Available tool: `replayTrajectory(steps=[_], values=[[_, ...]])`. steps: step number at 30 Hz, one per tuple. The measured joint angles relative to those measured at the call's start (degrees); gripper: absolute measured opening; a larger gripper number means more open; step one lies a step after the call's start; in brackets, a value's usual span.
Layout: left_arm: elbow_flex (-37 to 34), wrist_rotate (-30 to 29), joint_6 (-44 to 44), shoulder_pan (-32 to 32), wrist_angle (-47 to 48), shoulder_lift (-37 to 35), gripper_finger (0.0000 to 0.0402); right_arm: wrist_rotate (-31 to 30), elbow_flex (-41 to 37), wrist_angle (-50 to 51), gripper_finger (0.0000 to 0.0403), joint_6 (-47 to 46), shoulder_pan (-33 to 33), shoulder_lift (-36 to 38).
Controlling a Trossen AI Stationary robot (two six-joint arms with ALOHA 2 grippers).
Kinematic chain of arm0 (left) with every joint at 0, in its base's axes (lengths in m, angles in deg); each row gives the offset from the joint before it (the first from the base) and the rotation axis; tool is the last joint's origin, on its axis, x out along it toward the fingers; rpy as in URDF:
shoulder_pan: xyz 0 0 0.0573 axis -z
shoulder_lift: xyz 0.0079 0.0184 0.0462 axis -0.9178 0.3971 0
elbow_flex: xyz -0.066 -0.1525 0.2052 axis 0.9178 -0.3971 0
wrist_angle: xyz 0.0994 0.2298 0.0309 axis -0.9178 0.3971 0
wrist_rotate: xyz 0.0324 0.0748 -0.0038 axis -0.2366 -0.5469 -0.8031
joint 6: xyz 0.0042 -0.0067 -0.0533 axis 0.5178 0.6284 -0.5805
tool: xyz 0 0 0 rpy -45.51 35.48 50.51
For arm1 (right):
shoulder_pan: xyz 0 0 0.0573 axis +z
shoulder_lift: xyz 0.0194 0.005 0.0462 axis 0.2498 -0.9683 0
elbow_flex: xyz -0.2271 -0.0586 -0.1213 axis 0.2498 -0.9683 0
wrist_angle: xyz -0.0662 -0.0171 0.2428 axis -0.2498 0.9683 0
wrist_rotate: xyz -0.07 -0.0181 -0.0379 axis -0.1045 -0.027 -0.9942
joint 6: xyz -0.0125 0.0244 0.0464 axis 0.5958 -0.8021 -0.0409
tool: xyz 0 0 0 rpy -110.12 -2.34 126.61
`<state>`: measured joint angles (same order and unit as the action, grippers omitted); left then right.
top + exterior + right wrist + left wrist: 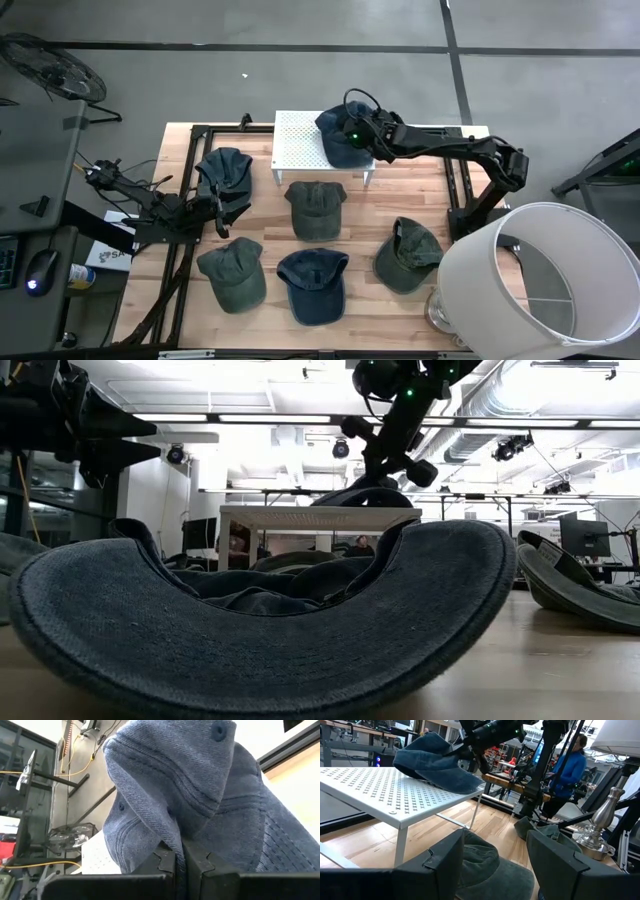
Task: Pick & Place hat
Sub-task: Put the top right blue cap on the shelf
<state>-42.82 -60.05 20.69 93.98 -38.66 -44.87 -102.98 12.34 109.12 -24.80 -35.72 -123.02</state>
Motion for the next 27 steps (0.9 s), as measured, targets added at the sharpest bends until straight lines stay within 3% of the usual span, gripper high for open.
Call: replayTrajectory(steps=[27], values=[[0.0, 0.0, 0.0, 0.0, 0.0, 0.0, 0.0214, -0.86, 0.0, 0.27, 0.0007, -2.88, 1.07, -0.07]])
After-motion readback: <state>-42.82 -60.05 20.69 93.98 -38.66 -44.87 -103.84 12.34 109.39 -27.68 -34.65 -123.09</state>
